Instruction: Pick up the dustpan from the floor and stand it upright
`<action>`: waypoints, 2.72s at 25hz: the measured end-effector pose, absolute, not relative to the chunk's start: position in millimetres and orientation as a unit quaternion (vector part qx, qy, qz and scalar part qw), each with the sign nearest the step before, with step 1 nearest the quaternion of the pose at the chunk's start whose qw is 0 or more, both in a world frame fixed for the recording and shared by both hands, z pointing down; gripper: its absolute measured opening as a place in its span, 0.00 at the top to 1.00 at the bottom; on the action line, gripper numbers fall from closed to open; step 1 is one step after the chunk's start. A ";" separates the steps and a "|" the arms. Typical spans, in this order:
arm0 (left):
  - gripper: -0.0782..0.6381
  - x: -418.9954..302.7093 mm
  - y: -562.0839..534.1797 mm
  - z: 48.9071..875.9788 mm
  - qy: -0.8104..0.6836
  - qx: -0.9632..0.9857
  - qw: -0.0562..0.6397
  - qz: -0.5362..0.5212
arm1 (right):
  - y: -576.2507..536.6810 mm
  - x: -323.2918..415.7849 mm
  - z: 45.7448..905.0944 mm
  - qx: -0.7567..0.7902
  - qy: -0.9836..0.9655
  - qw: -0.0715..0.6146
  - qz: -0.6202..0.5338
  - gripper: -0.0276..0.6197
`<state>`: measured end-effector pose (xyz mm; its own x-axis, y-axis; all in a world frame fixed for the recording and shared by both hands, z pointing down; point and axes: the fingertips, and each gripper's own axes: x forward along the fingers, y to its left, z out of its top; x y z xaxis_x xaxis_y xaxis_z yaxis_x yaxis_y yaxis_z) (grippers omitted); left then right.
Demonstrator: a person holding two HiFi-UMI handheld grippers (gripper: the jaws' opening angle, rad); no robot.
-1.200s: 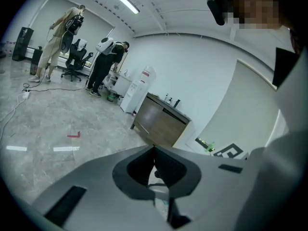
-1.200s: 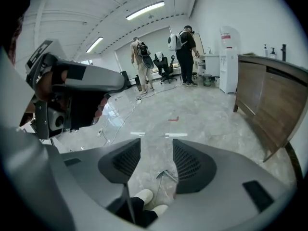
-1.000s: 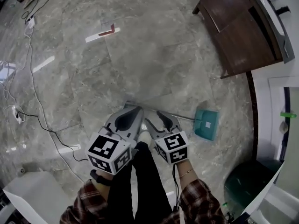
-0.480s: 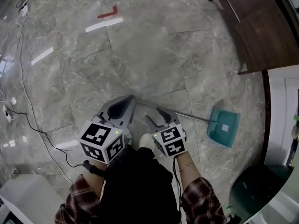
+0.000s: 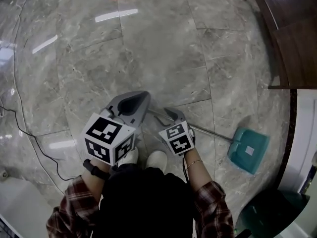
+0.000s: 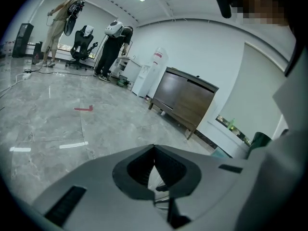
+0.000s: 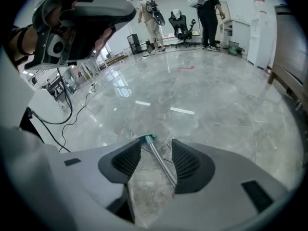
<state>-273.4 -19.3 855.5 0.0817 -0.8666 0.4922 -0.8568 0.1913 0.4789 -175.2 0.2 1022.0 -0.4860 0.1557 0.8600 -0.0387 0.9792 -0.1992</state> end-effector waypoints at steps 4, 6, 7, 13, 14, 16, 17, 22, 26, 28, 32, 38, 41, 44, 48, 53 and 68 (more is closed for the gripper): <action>0.88 -273.2 -35.9 887.0 -0.666 0.648 0.369 0.005 | 2.1 -183.8 1060.6 -0.080 -0.845 0.527 0.048 0.66; 0.88 -272.4 -42.1 898.9 -0.658 0.656 0.369 0.014 | 8.3 -184.1 1079.6 -0.108 -0.835 0.540 0.018 0.66; 0.88 -271.4 -44.5 904.7 -0.653 0.661 0.369 0.020 | 11.3 -183.7 1089.5 -0.120 -0.829 0.546 0.005 0.66; 0.88 -268.7 -49.8 933.6 -0.635 0.673 0.379 0.041 | 23.0 -179.0 1137.3 -0.165 -0.796 0.580 -0.041 0.66; 0.88 -270.6 -49.9 936.5 -0.635 0.672 0.380 0.043 | 22.5 -179.1 1142.2 -0.169 -0.793 0.583 -0.053 0.66; 0.88 -273.1 -49.9 940.4 -0.635 0.670 0.382 0.044 | 20.6 -178.1 1148.8 -0.172 -0.789 0.586 -0.070 0.74; 0.88 -274.3 -49.9 941.8 -0.635 0.670 0.382 0.043 | 20.3 -177.8 1150.2 -0.174 -0.789 0.584 -0.075 0.80; 0.88 -281.1 -49.8 946.9 -0.639 0.663 0.388 0.036 | 20.5 -180.1 1151.6 -0.184 -0.788 0.583 -0.071 0.81; 0.88 -284.6 -53.0 939.8 -0.640 0.661 0.390 0.033 | 16.5 -180.9 1139.9 -0.179 -0.790 0.583 -0.066 0.82; 0.88 -286.2 -53.5 930.9 -0.642 0.658 0.392 0.027 | 13.3 -183.2 1125.0 -0.173 -0.798 0.574 -0.063 0.82; 0.88 -283.1 -54.7 893.3 -0.643 0.656 0.396 0.009 | -1.0 -190.1 1077.6 -0.146 -0.817 0.555 -0.052 0.81; 0.88 -286.4 -55.8 792.2 -0.647 0.653 0.393 -0.026 | -26.4 -193.0 968.7 -0.098 -0.841 0.531 -0.040 0.81; 0.88 -284.8 -55.6 734.6 -0.647 0.657 0.386 -0.027 | -37.6 -188.4 910.6 -0.067 -0.847 0.526 -0.033 0.81; 0.88 -278.0 -57.8 676.7 -0.643 0.666 0.377 -0.027 | -48.0 -179.7 850.0 -0.036 -0.858 0.512 -0.030 0.82; 0.88 -267.1 -63.7 607.0 -0.636 0.677 0.369 -0.025 | -61.0 -170.4 774.7 0.000 -0.869 0.494 -0.025 0.82; 0.88 -243.6 -71.5 536.0 -0.613 0.705 0.356 -0.009 | -82.2 -157.6 694.6 0.067 -0.886 0.459 -0.009 0.82; 0.88 -102.2 -134.1 418.6 -0.531 0.784 0.319 0.024 | -154.6 -3.5 560.4 0.272 -0.892 0.355 0.068 0.83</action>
<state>-102.2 -134.1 418.6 0.4345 -0.8177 0.3775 -0.8489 -0.2318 0.4751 -3.5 -154.6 560.4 -0.5994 -0.4371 0.6705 -0.5340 0.8424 0.0717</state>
